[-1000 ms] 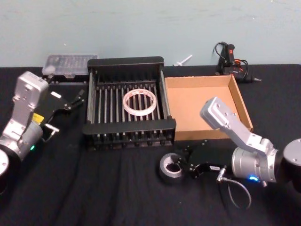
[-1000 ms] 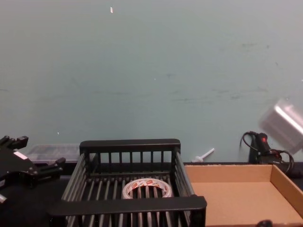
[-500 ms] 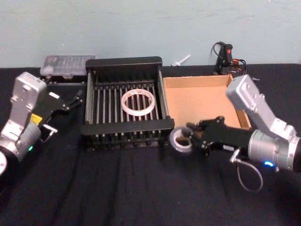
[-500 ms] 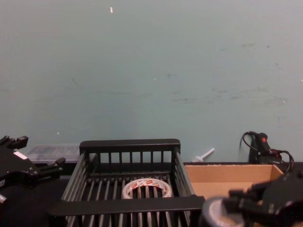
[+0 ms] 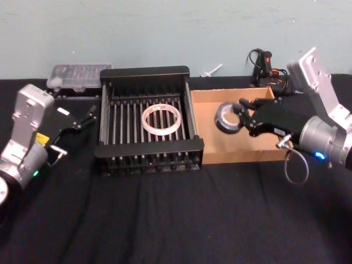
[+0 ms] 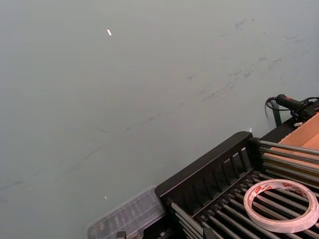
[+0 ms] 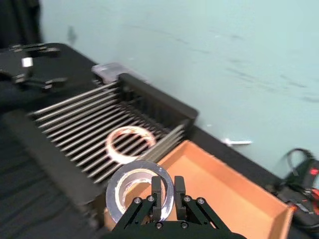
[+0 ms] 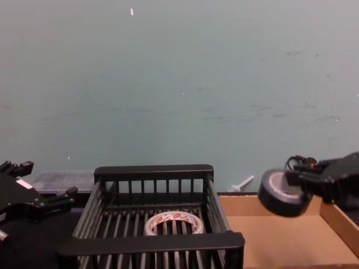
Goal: Pick up the white tape and place it into the black box , Pick up the silver tape and place it into the brown box.
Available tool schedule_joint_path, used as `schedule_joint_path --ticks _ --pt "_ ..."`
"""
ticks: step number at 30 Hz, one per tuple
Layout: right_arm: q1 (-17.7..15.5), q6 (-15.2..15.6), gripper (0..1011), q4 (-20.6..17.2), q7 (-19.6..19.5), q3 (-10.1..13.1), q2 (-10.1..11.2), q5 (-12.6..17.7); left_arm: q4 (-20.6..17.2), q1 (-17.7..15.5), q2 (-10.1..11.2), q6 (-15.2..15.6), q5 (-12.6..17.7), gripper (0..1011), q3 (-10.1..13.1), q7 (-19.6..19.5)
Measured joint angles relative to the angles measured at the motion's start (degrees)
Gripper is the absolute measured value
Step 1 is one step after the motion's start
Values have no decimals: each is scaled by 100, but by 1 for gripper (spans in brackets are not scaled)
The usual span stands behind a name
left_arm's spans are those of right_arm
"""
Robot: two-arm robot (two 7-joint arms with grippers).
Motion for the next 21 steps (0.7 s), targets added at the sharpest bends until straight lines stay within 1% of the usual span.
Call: schedule_joint_path --ticks 3,4,5,8,10,11,14,15,17,18,20,21 --pt "162 88 157 219 -116 46 -174 -45 0 0 0 0 0 1001 0 0" --pt "249 137 157 335 -173 65 -270 -63 0 0 0 0 0 1001 0 0" --pt "249 137 157 335 -173 65 -270 -63 0 0 0 0 0 1001 0 0" --pt "462 239 157 665 -279 90 -499 -110 0 0 0 0 0 1001 1 0" --pt "560 277 157 819 -319 94 -594 -131 0 0 0 0 0 1001 0 0" --pt "660 313 157 984 -353 96 -695 -161 0 0 0 0 0 1001 0 0" --pt "802 355 157 1214 -393 93 -834 -201 0 0 0 0 0 1001 0 0" --pt "903 385 157 1405 -421 86 -924 -232 0 0 0 0 0 1001 0 0" --pt "1008 410 157 1595 -448 77 -1025 -265 0 0 0 0 0 1001 0 0" --pt "1113 427 157 1794 -470 73 -1113 -294 0 0 0 0 0 1001 0 0" --pt "1205 439 157 1982 -493 66 -1202 -325 0 0 0 0 0 1002 0 0" --pt "1298 447 157 2173 -511 60 -1282 -356 0 0 0 0 0 1001 0 0"
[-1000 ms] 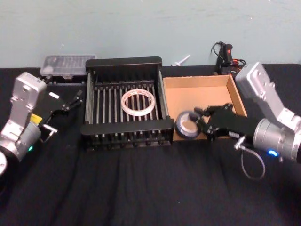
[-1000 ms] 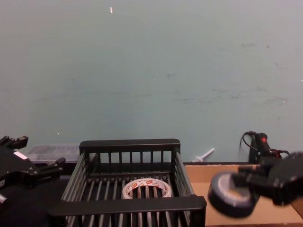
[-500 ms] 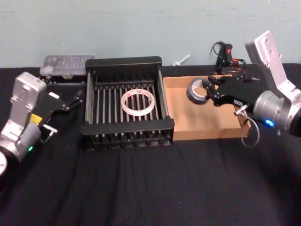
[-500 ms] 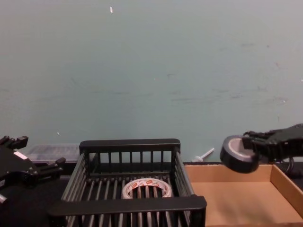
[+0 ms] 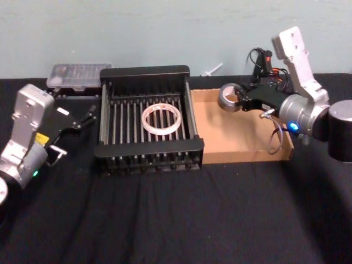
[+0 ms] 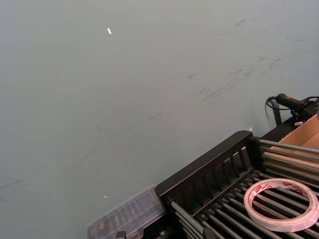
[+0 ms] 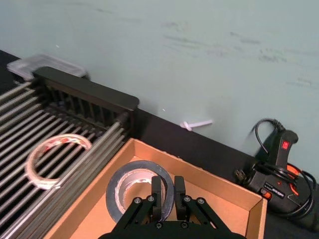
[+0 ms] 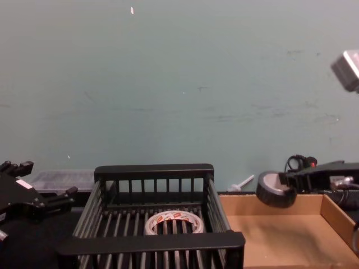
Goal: Pick up the white tape and place it into the black box , Pick up the silver tape and place it into the brown box.
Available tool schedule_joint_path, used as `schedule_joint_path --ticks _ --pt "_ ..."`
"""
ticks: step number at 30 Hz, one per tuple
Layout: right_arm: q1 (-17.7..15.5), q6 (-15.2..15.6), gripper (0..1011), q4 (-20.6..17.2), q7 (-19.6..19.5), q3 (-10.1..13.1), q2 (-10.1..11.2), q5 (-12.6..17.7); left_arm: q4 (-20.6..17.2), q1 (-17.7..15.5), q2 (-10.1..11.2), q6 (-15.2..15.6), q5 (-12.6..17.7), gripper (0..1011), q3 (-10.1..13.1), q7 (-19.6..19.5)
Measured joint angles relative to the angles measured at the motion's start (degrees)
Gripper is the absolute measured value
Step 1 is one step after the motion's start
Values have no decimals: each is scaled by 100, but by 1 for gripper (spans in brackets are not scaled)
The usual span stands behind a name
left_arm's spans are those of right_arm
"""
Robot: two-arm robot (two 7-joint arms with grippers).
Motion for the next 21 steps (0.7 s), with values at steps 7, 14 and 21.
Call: schedule_joint_path --ticks 7,14,21 --pt "312 12 157 710 -28 -39 -270 -153 0 0 0 0 0 1001 0 0" --pt "420 20 157 1042 7 -72 -372 -301 0 0 0 0 0 1001 0 0" --pt "419 22 157 1041 11 -75 -371 -306 0 0 0 0 0 1001 0 0"
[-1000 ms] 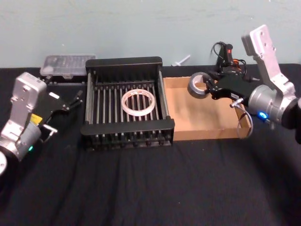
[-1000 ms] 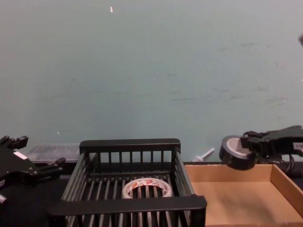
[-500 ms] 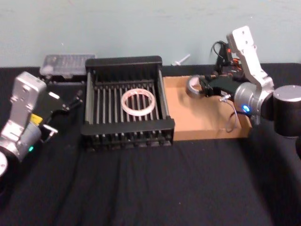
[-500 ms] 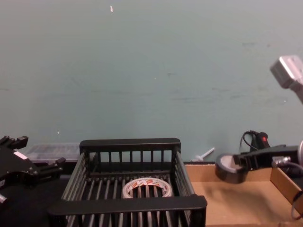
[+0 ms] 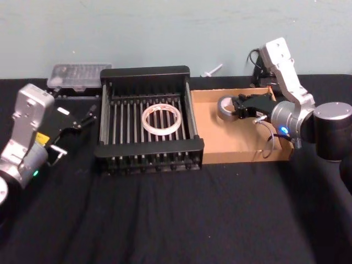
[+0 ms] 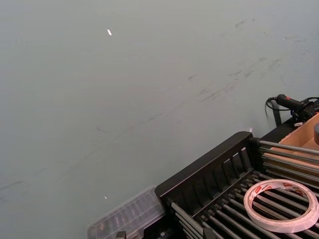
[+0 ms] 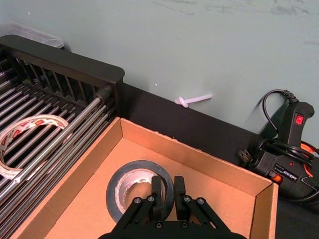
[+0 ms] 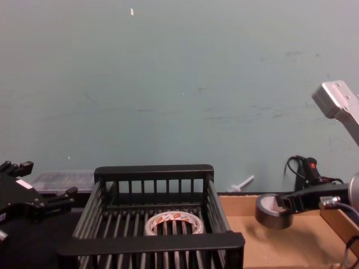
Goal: Pick up the white tape and place it into the black box , Pick up the silver tape and place it into the brown box.
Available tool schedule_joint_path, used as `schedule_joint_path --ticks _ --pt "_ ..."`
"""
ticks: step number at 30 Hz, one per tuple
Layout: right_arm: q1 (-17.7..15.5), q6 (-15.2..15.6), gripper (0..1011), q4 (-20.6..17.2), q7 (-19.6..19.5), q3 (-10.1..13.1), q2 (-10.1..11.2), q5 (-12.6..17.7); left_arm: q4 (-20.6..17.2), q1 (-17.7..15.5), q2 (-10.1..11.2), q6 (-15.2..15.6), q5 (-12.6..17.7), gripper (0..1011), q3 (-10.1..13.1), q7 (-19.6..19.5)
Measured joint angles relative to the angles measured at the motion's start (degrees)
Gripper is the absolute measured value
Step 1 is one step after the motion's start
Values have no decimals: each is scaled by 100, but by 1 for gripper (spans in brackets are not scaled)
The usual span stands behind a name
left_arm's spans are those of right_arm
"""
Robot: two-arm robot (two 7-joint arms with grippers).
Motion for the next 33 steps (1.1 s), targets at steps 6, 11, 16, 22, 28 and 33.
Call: schedule_joint_path --ticks 6,11,16,22,28,33 --pt "-3 0 217 -12 4 3 3 12 0 0 0 0 0 1002 0 0" --pt "-5 -2 365 -19 5 5 5 18 0 0 0 0 0 1001 0 0" --pt "-8 -4 530 -24 5 7 7 24 0 0 0 0 0 1001 0 0" --pt "-10 -6 708 -26 5 7 9 27 0 0 0 0 0 1001 0 0" --pt "-11 -6 891 -30 4 7 9 30 0 0 0 0 0 1001 0 0" --pt "-11 -6 1002 -30 4 7 9 32 0 0 0 0 0 1001 0 0"
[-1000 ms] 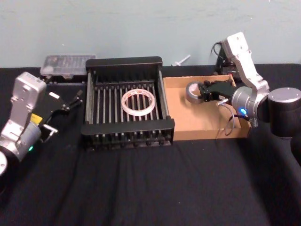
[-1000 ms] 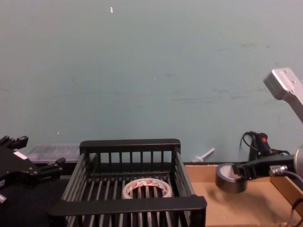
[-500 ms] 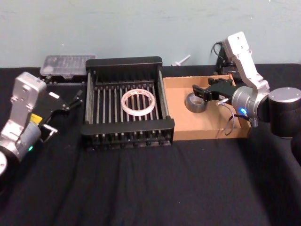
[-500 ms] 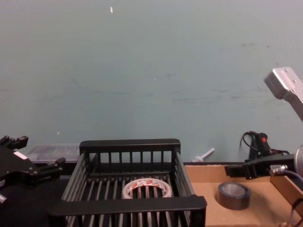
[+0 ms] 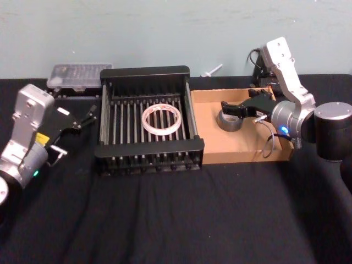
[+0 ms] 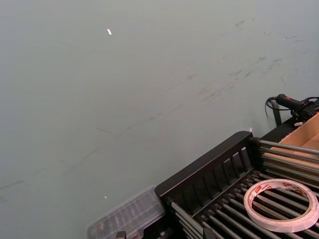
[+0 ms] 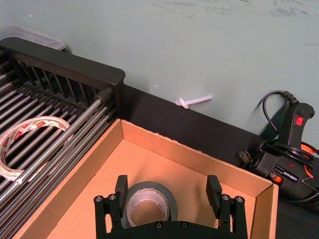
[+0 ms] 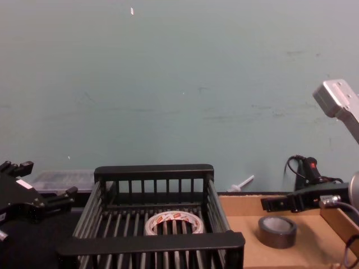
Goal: Pick up the white tape and place it into the black box , Pick up the silver tape and place it into the brown box.
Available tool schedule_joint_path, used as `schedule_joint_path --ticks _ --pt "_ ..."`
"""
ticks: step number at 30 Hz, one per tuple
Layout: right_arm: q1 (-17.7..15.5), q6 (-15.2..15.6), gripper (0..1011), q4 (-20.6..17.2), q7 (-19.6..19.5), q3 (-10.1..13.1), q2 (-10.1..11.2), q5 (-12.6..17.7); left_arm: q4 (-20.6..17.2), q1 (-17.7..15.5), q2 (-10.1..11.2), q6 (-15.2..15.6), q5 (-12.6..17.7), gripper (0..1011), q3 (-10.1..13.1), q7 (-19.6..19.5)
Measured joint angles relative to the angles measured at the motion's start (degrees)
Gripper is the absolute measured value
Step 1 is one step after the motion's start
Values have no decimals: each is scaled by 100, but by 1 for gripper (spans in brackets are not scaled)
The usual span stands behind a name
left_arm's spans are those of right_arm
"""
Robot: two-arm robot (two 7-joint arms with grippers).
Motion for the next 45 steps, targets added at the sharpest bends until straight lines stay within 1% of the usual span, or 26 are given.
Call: schedule_joint_path --ticks 14,19,23,24,27,30,33,34,36,37,40,41,43,44,45 --pt "-11 -19 1002 -4 17 21 -5 1 0 0 0 0 0 1001 0 0" --pt "-154 -162 1002 -204 35 132 0 -18 0 0 0 0 0 1001 0 0" --pt "-340 -312 1002 -499 -15 238 35 -68 0 0 0 0 0 1001 0 0" --pt "-431 -383 1002 -624 -55 281 50 -89 0 0 0 0 0 1001 0 0" --pt "-567 -496 1002 -800 -136 352 60 -125 0 0 0 0 0 1001 0 0" --pt "-841 -768 1002 -1089 -342 511 64 -196 0 0 0 0 0 1001 0 0" --pt "-997 -936 1002 -1227 -466 611 50 -231 0 0 0 0 0 1001 0 0" --pt "-1107 -1066 1003 -1306 -554 676 42 -263 0 0 0 0 0 1001 0 0" --pt "-1206 -1210 1003 -1375 -629 718 34 -310 0 0 0 0 0 1001 0 0" --pt "-1308 -1356 1003 -1434 -691 755 32 -363 0 0 0 0 0 1001 0 0" --pt "-1459 -1597 1002 -1502 -773 794 34 -457 0 0 0 0 0 1001 0 0" --pt "-1551 -1742 1002 -1540 -810 810 43 -526 0 0 0 0 0 1001 0 0" --pt "-1670 -1926 1002 -1584 -863 814 63 -649 0 0 0 0 0 1001 0 0" --pt "-1670 -1926 1002 -1584 -863 814 63 -649 0 0 0 0 0 1001 0 0" --pt "-1731 -2026 1002 -1604 -896 812 76 -741 0 0 0 0 0 1001 0 0"
